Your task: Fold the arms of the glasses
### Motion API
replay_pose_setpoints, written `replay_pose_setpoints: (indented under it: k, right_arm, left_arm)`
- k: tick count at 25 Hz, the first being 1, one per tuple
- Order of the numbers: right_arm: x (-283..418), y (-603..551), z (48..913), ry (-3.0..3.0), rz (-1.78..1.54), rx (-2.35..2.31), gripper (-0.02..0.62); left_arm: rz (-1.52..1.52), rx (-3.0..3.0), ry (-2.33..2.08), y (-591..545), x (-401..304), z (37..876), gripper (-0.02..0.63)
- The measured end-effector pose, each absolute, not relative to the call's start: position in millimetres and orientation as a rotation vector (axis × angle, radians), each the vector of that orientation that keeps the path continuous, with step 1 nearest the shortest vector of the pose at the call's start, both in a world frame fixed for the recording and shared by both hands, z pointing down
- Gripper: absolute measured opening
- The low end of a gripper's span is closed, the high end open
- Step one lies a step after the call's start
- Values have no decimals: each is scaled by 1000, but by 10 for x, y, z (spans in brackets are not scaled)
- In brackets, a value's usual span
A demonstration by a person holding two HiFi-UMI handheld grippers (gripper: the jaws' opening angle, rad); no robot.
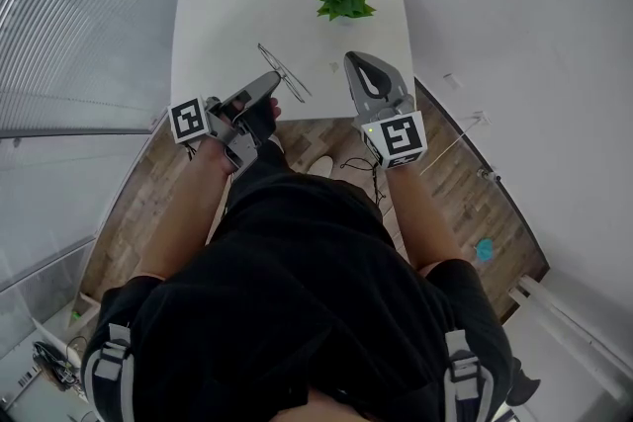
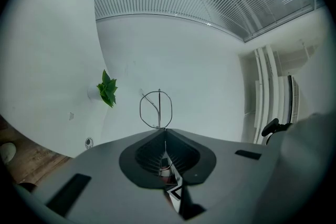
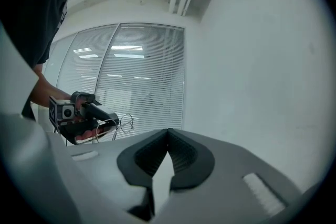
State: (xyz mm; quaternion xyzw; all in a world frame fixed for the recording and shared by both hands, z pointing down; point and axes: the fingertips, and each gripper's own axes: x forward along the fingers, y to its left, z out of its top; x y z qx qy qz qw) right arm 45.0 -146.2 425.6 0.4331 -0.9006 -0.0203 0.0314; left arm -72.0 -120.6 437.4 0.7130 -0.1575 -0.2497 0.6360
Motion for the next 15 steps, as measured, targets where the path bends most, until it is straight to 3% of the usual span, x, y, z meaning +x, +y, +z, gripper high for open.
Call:
replay_pose_setpoints:
  k: [15]
  right_arm:
    - [390, -1443, 4243, -2790, -48, 1308, 11]
  left_arm:
    - [-547, 1630, -354, -1191, -693, 4383, 12]
